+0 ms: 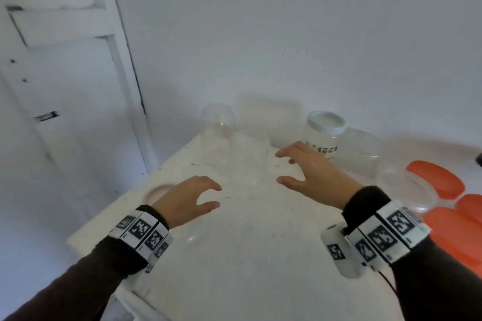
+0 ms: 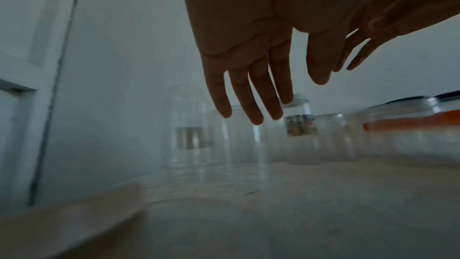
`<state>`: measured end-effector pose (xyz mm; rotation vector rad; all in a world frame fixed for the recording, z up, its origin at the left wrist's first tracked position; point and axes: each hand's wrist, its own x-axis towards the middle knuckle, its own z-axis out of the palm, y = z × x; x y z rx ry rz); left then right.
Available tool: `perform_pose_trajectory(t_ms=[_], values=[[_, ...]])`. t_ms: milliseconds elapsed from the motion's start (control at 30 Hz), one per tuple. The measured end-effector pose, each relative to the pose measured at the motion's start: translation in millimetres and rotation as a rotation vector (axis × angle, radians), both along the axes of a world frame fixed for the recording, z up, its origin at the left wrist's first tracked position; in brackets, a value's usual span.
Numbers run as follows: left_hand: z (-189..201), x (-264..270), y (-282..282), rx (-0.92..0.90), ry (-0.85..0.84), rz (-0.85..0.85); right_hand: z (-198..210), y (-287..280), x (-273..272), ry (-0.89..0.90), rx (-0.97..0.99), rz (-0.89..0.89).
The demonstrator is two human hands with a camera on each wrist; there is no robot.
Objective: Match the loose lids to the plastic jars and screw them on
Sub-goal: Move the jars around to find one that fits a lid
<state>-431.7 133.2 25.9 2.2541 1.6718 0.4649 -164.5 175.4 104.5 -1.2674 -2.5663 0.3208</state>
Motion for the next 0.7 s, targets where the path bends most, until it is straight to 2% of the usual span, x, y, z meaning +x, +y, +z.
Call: perform_pose_trajectory(t_ms=[200,400,533,700], values=[[-9,-72,5,-0.155,0.106,0.093,-22,52,-58,-0.038,-0.019,-0.046],[-17,-91,19,-0.344,0.262,0.075,-37,85,-89,-0.116,-0.036,-0.146],[-22,-96,29,-0.401,0.195,0.053,-49,101,-98,-0.196,-0.070,-0.197],[-18,-97,43,-0.330,0.150,0.048,-50,112,-102,-0.211,-0.070,-0.230]])
